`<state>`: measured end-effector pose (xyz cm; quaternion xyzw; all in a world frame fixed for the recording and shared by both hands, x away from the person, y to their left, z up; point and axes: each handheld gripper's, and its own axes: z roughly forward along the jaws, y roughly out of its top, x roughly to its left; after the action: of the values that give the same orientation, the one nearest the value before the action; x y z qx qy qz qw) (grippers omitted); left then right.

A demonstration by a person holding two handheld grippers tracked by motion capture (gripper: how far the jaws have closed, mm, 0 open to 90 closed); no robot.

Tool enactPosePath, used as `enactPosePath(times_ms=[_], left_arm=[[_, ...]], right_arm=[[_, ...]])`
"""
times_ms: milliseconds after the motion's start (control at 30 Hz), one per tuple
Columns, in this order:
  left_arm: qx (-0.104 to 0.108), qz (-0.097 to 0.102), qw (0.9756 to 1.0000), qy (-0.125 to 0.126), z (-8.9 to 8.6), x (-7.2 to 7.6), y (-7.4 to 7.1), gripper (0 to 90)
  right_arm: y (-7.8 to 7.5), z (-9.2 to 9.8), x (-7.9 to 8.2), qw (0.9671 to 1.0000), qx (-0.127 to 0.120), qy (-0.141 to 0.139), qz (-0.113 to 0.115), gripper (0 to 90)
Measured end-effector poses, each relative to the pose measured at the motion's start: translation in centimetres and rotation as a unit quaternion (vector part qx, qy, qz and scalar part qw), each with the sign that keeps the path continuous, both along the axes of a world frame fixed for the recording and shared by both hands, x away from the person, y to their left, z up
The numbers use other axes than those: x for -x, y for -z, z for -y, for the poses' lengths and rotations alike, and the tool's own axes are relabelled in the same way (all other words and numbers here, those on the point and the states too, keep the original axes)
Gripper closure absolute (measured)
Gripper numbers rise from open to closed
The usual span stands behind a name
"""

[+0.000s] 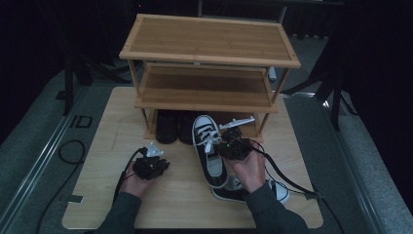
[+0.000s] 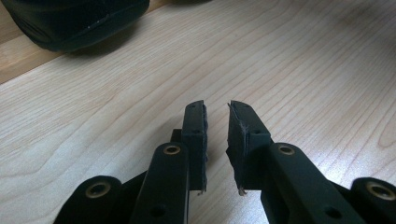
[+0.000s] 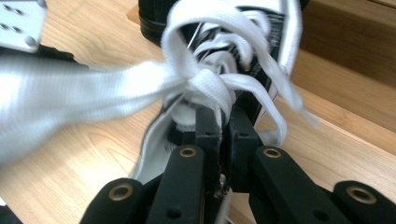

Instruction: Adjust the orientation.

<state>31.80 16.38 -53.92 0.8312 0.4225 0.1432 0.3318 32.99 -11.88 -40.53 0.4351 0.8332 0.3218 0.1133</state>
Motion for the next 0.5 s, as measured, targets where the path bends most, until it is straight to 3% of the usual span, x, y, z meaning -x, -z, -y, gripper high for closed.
enactPosePath(times_ms=[500], left_arm=[[-0.001,-0.002,1.0000,0.000,0.05,-0.03,0.04,76.7]], right_arm=[[-0.69,1.03,-0.28,0.9993,0.002,-0.037,0.002,86.2]])
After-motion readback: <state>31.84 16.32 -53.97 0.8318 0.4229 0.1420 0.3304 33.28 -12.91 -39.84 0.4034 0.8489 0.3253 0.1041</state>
